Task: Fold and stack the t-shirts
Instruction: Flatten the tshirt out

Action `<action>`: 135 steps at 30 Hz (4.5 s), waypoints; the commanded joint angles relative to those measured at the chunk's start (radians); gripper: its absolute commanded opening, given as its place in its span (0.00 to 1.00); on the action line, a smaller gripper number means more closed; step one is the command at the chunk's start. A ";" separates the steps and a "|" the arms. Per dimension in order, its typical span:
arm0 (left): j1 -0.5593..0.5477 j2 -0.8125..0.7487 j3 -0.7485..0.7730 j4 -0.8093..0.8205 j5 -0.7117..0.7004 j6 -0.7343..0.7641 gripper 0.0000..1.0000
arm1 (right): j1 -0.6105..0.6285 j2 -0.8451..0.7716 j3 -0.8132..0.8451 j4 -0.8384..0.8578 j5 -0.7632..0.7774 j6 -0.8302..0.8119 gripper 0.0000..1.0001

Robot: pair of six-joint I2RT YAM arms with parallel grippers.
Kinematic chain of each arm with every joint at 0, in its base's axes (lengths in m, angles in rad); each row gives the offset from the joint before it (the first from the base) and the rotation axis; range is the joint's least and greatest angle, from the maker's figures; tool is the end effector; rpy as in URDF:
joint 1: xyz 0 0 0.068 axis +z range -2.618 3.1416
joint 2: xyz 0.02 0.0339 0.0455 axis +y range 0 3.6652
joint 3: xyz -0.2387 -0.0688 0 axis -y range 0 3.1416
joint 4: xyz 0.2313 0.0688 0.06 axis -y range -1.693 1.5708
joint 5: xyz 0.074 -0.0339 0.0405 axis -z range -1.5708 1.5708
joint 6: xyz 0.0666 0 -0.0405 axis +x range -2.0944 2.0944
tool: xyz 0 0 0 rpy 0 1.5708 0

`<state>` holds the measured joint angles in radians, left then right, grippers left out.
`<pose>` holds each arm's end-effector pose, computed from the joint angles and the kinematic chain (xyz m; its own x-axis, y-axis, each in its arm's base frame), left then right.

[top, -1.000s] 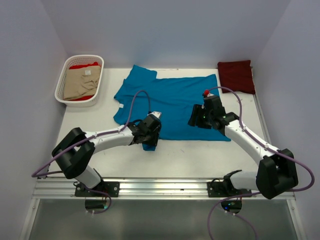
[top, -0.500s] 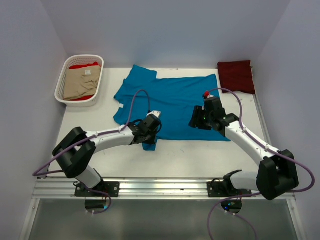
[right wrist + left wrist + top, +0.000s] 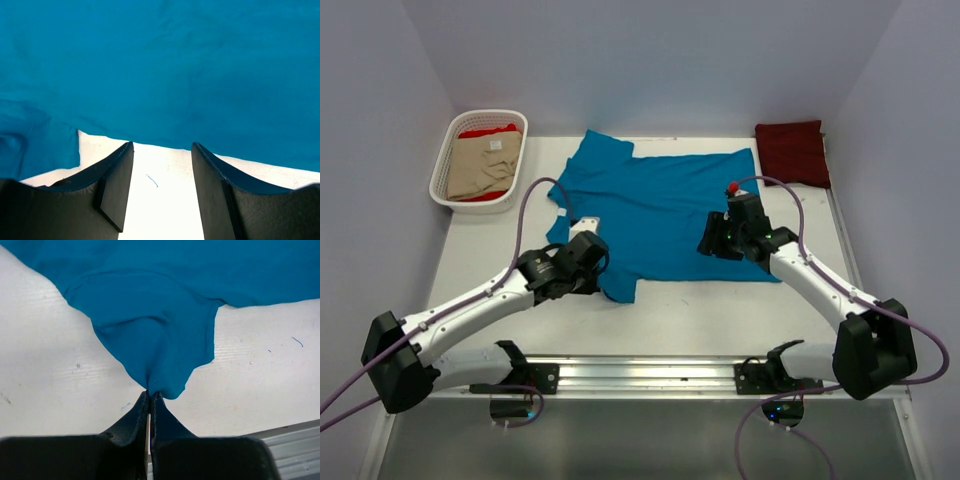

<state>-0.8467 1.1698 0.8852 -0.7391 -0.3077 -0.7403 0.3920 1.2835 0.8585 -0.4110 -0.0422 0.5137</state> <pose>0.1722 -0.1643 0.2085 -0.8288 -0.0331 -0.5585 0.0684 0.9848 -0.1599 0.2596 0.1103 0.1974 -0.7976 0.2015 -0.5685 -0.0182 0.9340 0.3567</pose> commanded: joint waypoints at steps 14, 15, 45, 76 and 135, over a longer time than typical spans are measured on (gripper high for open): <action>-0.008 -0.177 -0.158 -0.218 0.163 -0.192 0.00 | 0.001 0.002 0.053 -0.072 0.056 -0.006 0.56; -0.008 -0.189 -0.167 -0.221 0.171 -0.206 0.00 | 0.002 0.004 0.057 -0.083 0.061 -0.009 0.56; 0.251 -0.098 -0.230 0.385 -0.194 0.070 0.00 | 0.001 0.047 0.113 -0.134 0.113 -0.004 0.00; 0.543 0.439 -0.177 0.595 -0.093 0.153 0.00 | -0.074 0.131 0.033 -0.292 0.487 0.194 0.00; 0.302 -0.318 -0.476 0.086 0.375 -0.396 0.52 | -0.076 -0.116 -0.070 -0.275 0.407 0.201 0.63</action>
<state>-0.5343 0.8463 0.4053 -0.7101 0.0467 -1.1122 0.3157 1.1828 0.7940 -0.6880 0.3431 0.6971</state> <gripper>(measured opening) 0.527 0.629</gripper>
